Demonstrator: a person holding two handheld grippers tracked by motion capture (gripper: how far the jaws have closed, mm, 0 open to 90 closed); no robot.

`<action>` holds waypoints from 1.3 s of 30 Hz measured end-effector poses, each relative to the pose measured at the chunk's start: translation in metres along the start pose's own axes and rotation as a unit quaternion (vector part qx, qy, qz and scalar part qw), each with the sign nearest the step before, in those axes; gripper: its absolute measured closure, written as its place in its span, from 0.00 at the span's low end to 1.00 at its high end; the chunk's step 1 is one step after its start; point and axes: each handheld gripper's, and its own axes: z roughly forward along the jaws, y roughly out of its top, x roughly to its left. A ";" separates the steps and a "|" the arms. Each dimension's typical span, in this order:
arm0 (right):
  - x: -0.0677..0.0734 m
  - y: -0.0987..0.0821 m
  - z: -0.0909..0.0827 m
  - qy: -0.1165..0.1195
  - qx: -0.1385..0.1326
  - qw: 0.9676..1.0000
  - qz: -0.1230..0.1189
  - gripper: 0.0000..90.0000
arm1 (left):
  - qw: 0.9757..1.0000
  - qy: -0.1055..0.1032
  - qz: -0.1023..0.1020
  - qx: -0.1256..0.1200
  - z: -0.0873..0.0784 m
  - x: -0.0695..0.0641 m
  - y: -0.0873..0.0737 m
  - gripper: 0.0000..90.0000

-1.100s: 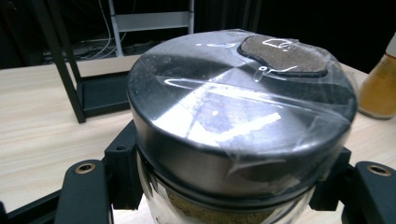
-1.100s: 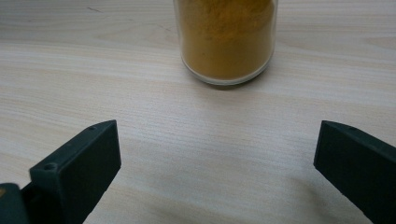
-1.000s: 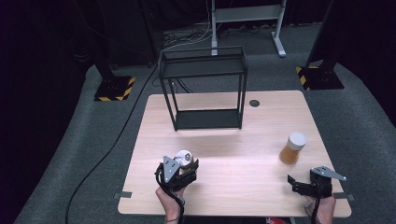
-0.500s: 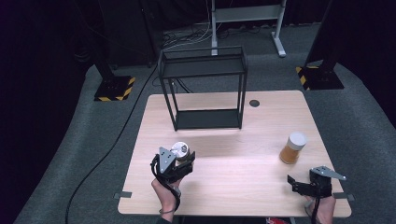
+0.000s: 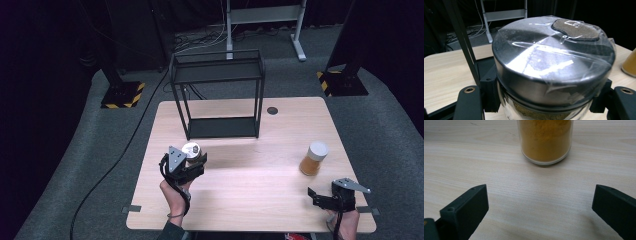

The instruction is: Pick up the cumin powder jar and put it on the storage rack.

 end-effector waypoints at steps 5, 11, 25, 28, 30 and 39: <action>0.000 0.000 0.000 0.000 0.000 1.000 0.001 0.00 | 1.000 -0.001 0.006 0.003 0.004 0.004 0.008 0.34; 0.000 0.000 0.000 0.000 0.000 1.000 0.000 0.00 | 1.000 0.003 0.021 0.009 0.009 0.008 0.020 0.34; -0.001 0.000 0.000 0.001 0.000 1.000 0.001 0.00 | 0.999 0.009 0.041 0.008 0.021 0.013 0.048 0.34; -0.001 0.000 0.000 0.001 0.001 1.000 0.002 0.00 | 0.999 0.010 0.041 0.005 0.023 0.015 0.054 0.34; -0.001 0.001 0.000 0.001 0.002 1.000 0.003 0.00 | 0.999 0.010 0.043 0.005 0.024 0.016 0.058 0.34; -0.002 0.001 0.000 0.003 0.001 1.000 0.003 0.00 | 0.999 0.010 0.041 0.006 0.031 0.024 0.074 0.34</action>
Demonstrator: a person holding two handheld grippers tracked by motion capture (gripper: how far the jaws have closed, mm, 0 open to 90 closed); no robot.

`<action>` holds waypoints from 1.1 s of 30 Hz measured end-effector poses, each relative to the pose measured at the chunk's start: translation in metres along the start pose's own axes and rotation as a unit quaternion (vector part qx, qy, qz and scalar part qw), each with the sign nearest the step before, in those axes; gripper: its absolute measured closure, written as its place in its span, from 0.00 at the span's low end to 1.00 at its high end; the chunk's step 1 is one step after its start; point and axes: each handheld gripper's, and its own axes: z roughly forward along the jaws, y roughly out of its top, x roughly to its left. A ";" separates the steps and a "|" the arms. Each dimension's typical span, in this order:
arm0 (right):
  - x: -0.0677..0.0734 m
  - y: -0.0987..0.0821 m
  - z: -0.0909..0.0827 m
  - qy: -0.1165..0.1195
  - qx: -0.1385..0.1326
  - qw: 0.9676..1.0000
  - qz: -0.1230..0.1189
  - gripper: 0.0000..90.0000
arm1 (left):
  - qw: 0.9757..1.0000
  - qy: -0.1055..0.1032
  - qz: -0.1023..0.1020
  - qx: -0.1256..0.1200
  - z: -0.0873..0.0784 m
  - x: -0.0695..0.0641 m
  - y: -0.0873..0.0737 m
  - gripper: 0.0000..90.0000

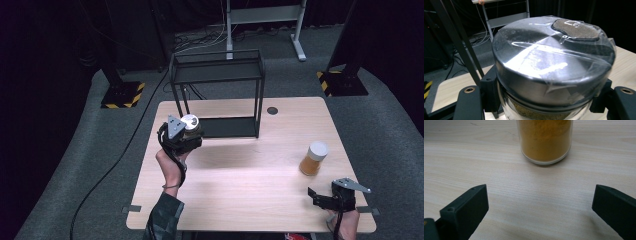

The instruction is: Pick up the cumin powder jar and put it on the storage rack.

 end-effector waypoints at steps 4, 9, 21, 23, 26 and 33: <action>0.000 0.000 0.000 0.001 0.001 1.000 0.001 0.00 | 1.000 0.003 0.001 0.005 0.003 0.005 0.006 0.34; -0.001 0.000 0.000 0.001 0.000 1.000 0.002 0.00 | 1.000 0.002 -0.002 0.006 0.007 0.009 0.012 0.34; -0.001 0.000 0.000 0.002 0.001 1.000 0.003 0.00 | 1.000 -0.002 -0.007 0.006 0.017 0.017 0.028 0.34; -0.001 0.000 0.000 0.002 0.001 1.000 0.003 0.00 | 1.000 -0.003 -0.009 0.006 0.019 0.019 0.031 0.34; -0.001 0.000 0.000 0.003 0.000 1.000 0.003 0.00 | 1.000 0.000 -0.006 0.008 0.021 0.020 0.037 0.34; -0.002 0.000 0.000 0.003 0.000 1.000 0.005 0.00 | 1.000 0.004 -0.008 0.009 0.026 0.026 0.049 0.34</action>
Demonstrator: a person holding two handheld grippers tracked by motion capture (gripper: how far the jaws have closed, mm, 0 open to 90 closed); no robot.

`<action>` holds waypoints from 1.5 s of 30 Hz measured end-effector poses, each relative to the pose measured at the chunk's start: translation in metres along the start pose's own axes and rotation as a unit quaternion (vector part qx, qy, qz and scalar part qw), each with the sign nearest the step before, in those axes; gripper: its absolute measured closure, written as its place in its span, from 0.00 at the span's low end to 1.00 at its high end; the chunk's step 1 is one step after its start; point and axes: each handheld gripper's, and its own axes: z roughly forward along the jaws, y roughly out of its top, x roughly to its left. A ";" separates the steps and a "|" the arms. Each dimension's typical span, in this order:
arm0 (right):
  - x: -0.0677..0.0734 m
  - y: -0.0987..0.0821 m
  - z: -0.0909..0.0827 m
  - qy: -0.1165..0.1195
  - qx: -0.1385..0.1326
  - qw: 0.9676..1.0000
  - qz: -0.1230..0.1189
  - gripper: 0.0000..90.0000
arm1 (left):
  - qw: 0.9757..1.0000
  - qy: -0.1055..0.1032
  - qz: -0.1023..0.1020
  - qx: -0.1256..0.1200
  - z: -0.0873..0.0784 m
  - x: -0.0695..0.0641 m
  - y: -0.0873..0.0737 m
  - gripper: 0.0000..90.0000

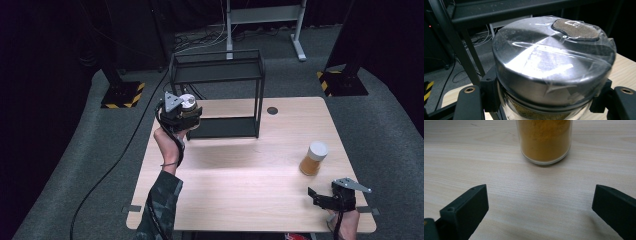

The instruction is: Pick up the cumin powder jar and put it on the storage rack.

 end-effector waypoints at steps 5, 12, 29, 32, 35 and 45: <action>0.000 0.000 0.000 0.000 0.000 1.000 0.000 0.00 | 1.000 0.004 0.003 0.005 0.003 0.002 0.009 0.34; -0.001 0.000 0.000 0.001 0.000 1.000 0.001 0.00 | 1.000 0.007 0.002 0.004 0.005 0.005 0.019 0.34; -0.001 0.000 0.000 0.001 0.000 1.000 0.002 0.00 | 1.000 0.010 0.005 -0.007 0.003 0.009 0.042 0.34; -0.001 0.000 0.000 0.001 0.000 1.000 0.002 0.00 | 1.000 0.009 0.008 -0.009 0.002 0.008 0.046 0.34; -0.001 0.000 0.000 0.001 0.000 1.000 0.003 0.00 | 1.000 0.002 0.012 -0.009 0.000 0.010 0.052 0.34; -0.001 0.000 0.000 0.001 0.000 1.000 0.004 0.00 | 1.000 -0.007 0.017 -0.014 -0.005 0.011 0.066 0.34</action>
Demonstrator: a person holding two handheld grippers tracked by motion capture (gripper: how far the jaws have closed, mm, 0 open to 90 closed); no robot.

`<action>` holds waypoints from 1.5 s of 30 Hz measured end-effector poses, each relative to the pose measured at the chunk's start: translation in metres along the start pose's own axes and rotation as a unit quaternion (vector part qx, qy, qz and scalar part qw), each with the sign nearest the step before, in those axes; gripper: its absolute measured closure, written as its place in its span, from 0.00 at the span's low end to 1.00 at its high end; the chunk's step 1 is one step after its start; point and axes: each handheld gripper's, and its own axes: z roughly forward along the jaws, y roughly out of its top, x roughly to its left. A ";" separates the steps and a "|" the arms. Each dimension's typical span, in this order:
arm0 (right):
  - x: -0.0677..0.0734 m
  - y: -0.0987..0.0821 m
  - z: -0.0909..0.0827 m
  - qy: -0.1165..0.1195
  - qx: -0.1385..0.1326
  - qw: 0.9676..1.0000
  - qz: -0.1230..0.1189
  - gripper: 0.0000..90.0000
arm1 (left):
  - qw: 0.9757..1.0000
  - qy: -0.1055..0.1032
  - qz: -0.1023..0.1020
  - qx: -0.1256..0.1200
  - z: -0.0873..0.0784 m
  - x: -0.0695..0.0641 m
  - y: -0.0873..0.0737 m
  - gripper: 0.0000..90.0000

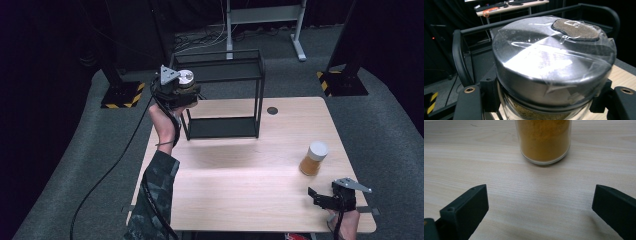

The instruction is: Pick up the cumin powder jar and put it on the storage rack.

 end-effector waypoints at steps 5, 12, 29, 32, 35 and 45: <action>0.000 0.000 0.000 -0.001 0.000 1.000 0.000 0.00 | 1.000 -0.008 0.008 0.005 -0.002 0.003 0.013 0.34; 0.000 0.000 0.000 -0.001 0.001 1.000 0.000 0.00 | 1.000 -0.010 0.009 -0.001 -0.005 0.004 0.023 0.34; 0.000 0.000 0.000 -0.001 0.000 1.000 0.001 0.00 | 1.000 0.001 0.011 -0.009 -0.001 0.008 0.054 0.34; 0.000 0.000 0.000 -0.001 0.000 1.000 0.001 0.00 | 1.000 0.004 0.010 -0.005 0.004 0.008 0.058 0.34; 0.000 0.000 0.000 -0.001 0.000 1.000 0.001 0.00 | 1.000 0.008 0.009 0.000 0.010 0.009 0.061 0.34; 0.000 0.000 0.000 -0.002 0.000 1.000 0.001 0.00 | 0.999 0.018 -0.016 0.023 0.030 0.021 0.066 0.34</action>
